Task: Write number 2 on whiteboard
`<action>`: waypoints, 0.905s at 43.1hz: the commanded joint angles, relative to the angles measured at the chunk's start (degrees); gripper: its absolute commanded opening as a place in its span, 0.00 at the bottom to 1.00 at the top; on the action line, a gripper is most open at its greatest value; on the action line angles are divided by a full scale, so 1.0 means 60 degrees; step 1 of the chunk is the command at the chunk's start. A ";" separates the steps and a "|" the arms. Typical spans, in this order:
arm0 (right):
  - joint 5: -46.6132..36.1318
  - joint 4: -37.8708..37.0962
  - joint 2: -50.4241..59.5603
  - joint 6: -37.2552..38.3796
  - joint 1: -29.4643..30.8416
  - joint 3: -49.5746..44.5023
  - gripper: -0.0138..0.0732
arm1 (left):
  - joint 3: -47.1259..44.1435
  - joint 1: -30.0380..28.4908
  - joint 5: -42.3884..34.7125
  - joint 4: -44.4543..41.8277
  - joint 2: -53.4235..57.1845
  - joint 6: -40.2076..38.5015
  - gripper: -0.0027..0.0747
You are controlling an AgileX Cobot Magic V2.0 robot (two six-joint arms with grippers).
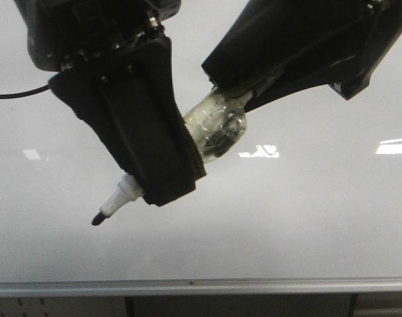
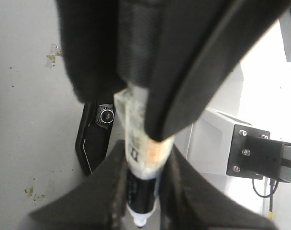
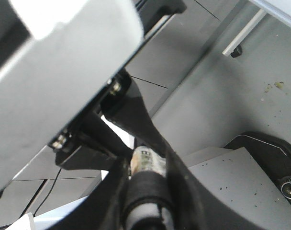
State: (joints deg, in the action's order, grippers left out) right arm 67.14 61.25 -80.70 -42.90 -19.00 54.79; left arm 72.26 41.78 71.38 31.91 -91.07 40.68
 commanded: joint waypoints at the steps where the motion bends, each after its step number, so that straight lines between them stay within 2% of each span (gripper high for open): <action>1: 0.1460 0.0764 0.0272 -0.0115 -0.0033 0.0307 0.09 | 0.0290 0.0079 0.0174 0.0451 0.0379 -0.0041 0.01; 7: 0.1460 0.0698 0.0272 -0.0115 -0.0033 0.0307 0.08 | 0.0290 0.0079 0.0174 0.0451 0.0379 -0.0041 0.02; 10: 0.1442 0.0699 0.0281 -0.0115 -0.0033 0.0307 0.08 | 0.0290 0.0079 0.0174 0.0451 0.0379 -0.0041 0.10; 14: 0.1370 0.0673 0.0304 -0.0123 -0.0033 0.0307 0.08 | 0.0290 0.0079 0.0132 0.0451 0.0379 -0.0041 0.33; 19: 0.1297 0.0491 0.0304 -0.0123 -0.0033 0.0307 0.08 | 0.0290 0.0079 0.0086 0.0468 0.0379 -0.0041 0.71; 23: 0.1236 0.0277 0.0304 -0.0123 0.0003 0.0307 0.08 | 0.0290 0.0079 0.0071 0.0468 0.0379 -0.0041 0.90; 25: 0.1236 0.0121 0.0317 -0.0123 0.0072 0.0307 0.08 | 0.0290 0.0079 0.0071 0.0468 0.0379 -0.0041 0.92; 31: 0.0960 -0.0683 0.0713 0.0158 0.0517 0.0307 0.05 | 0.0290 0.0079 0.0071 0.0468 0.0379 -0.0041 0.89; 39: -0.0575 -0.3429 0.2226 0.1548 0.1787 0.0307 0.06 | 0.0290 0.0079 0.0071 0.0468 0.0379 -0.0041 0.80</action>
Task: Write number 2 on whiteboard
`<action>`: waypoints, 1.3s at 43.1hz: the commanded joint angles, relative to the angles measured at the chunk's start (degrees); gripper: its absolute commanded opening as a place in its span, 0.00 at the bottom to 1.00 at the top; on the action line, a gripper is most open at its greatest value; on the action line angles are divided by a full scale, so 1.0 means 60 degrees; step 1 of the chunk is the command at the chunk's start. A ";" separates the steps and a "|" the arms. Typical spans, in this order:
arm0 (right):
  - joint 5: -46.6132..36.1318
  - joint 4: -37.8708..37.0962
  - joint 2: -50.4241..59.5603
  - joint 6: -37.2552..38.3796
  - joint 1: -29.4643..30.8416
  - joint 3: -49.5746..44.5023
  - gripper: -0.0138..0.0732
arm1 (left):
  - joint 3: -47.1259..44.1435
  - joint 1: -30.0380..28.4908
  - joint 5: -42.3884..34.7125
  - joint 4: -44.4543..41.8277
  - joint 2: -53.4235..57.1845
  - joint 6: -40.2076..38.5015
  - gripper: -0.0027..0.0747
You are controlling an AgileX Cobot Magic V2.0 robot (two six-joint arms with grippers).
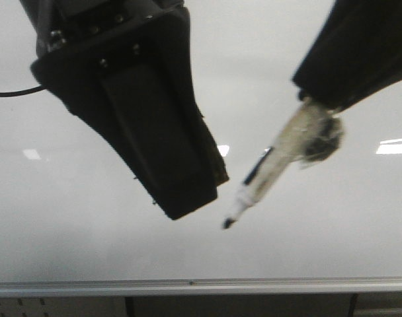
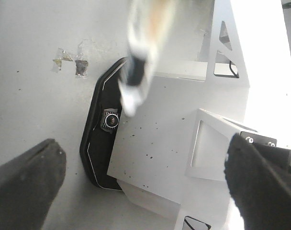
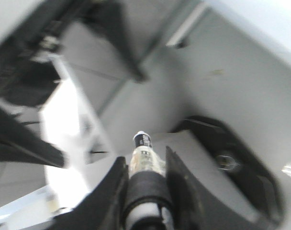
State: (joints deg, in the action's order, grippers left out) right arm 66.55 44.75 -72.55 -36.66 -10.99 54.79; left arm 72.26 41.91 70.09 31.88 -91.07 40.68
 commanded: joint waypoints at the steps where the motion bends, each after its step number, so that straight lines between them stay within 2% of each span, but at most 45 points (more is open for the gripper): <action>1: -0.0796 -0.1120 0.1160 0.0701 0.0640 0.0307 0.06 | 0.0290 0.0058 0.0286 0.0473 0.0379 -0.0041 0.77; 6: -0.2189 -0.2248 0.2489 0.0976 0.1172 0.0307 0.06 | 0.0290 0.0058 0.0286 0.0473 0.0379 -0.0041 0.64; 11: -0.3477 -0.2394 0.3603 0.0976 0.1215 0.0297 0.06 | 0.0290 0.0058 0.0318 0.0473 0.0379 -0.0041 0.41; 15: -0.4318 -0.2394 0.4232 0.0967 0.1215 0.0215 0.06 | 0.0290 0.0058 0.0318 0.0473 0.0379 -0.0041 0.19; 19: -0.4592 -0.2394 0.4665 0.0967 0.1215 0.0171 0.06 | 0.0290 0.0058 0.0298 0.0473 0.0379 -0.0041 0.01; 29: -0.4370 -0.2394 0.4831 0.0967 0.1215 0.0171 0.06 | 0.0290 0.0058 0.0298 0.0473 0.0379 -0.0041 0.01; 40: -0.5649 -0.2713 0.4572 0.0924 0.1215 0.0293 0.06 | 0.0290 0.0058 0.0298 0.0473 0.0379 -0.0041 0.01; 45: -0.6087 -0.3153 0.3855 0.0924 0.1215 0.0806 0.06 | 0.0290 0.0058 0.0285 0.0473 0.0379 -0.0041 0.01; 52: -0.6143 -0.3157 0.2261 0.0924 0.1215 0.1843 0.06 | 0.0290 0.0058 0.0285 0.0473 0.0379 -0.0041 0.01; 56: -0.6631 -0.3157 0.1478 0.0924 0.1215 0.2277 0.06 | 0.0290 0.0058 0.0285 0.0473 0.0379 -0.0041 0.01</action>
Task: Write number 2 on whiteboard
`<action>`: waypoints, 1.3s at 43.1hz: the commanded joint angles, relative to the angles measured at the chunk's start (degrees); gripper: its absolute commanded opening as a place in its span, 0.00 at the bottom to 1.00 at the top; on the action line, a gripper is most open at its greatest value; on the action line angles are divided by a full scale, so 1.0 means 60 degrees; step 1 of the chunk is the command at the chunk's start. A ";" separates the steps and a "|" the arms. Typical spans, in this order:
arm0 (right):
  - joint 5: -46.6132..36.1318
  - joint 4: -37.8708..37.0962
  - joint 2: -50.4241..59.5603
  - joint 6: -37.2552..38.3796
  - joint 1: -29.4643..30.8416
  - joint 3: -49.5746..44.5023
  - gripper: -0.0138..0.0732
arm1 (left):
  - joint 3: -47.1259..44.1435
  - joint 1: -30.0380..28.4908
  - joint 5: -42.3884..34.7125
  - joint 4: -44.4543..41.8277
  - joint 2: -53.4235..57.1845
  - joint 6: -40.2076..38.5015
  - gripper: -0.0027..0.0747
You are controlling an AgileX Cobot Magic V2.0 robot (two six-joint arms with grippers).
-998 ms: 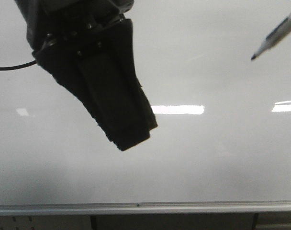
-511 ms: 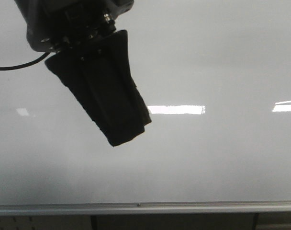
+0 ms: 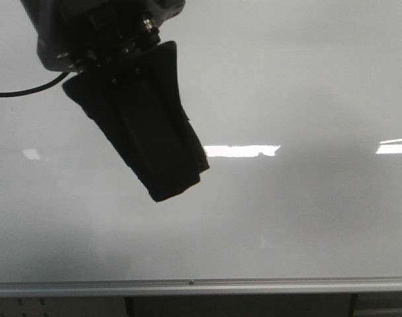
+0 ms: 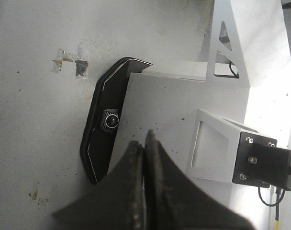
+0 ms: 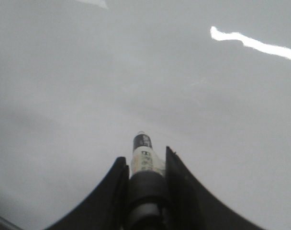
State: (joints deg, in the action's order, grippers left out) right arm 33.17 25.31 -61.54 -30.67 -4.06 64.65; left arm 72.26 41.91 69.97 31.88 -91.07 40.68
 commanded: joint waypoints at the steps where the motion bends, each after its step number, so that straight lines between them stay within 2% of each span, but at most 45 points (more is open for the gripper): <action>1: -0.1196 0.0083 -0.0499 -0.0074 0.0060 0.0711 0.06 | 0.0290 0.0058 0.0305 0.0473 0.0379 -0.0041 0.01; 8: -0.1739 0.0083 -0.1351 -0.0074 0.0060 0.1186 0.06 | 0.0290 0.0058 0.0305 0.0473 0.0379 -0.0041 0.01; 20: -0.1777 0.0092 -0.2138 -0.0074 0.0001 0.1330 0.06 | 0.0290 0.0058 0.0271 0.0473 0.0379 -0.0041 0.01; 56: -0.2409 0.0085 -0.2886 -0.0074 0.0001 0.1330 0.06 | 0.0290 0.0058 0.0176 0.0473 0.0379 -0.0041 0.01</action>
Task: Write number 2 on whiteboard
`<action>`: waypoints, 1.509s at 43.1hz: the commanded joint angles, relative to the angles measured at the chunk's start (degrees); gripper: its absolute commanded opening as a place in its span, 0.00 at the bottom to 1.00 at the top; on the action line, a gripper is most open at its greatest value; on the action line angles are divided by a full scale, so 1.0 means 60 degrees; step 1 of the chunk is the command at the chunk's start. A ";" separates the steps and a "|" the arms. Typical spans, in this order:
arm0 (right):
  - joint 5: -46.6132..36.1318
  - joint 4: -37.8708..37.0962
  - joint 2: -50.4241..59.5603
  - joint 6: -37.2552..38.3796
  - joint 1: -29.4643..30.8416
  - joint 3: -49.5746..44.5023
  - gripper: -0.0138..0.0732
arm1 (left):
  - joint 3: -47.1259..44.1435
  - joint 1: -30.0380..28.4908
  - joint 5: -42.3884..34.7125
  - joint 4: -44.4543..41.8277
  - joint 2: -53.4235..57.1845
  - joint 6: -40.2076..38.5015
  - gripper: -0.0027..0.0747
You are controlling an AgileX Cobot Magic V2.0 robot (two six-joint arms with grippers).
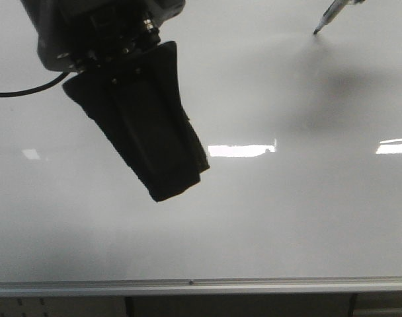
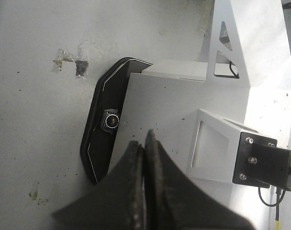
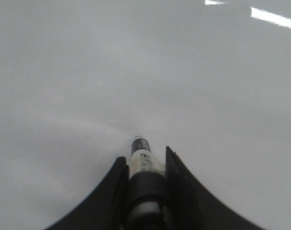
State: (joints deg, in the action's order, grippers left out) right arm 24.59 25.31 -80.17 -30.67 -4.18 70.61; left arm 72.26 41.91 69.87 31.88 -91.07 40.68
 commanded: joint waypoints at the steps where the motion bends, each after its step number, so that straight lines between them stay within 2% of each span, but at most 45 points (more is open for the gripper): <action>1: -0.1023 0.0085 0.0229 -0.0074 0.0031 0.0338 0.06 | 0.0290 0.0058 0.0178 0.0473 0.0379 -0.0041 0.01; 25: -0.1987 0.0085 0.0517 -0.0074 0.0327 0.0338 0.06 | 0.0290 0.0058 0.0070 0.0473 0.0379 -0.0041 0.01; 36: -0.1039 0.0094 0.0550 -0.0065 0.1310 0.0338 0.06 | 0.0290 0.0058 0.0070 0.0473 0.0379 -0.0041 0.01; 42: -0.0434 0.0094 0.0561 -0.0065 0.1414 0.0256 0.06 | 0.0290 0.0058 0.0070 0.0473 0.0379 -0.0041 0.01; 59: -0.1316 0.0285 0.0371 -0.0065 -0.0011 -0.0534 0.06 | 0.0290 0.0058 0.0070 0.0473 0.0379 -0.0041 0.01; 65: -0.1406 0.0371 0.0279 -0.0065 -0.0081 -0.0534 0.06 | 0.0290 0.0058 0.0070 0.0473 0.0379 -0.0041 0.01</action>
State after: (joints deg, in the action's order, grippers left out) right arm 21.11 26.23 -79.74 -30.67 -4.78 66.01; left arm 72.26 41.91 69.87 31.88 -91.07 40.68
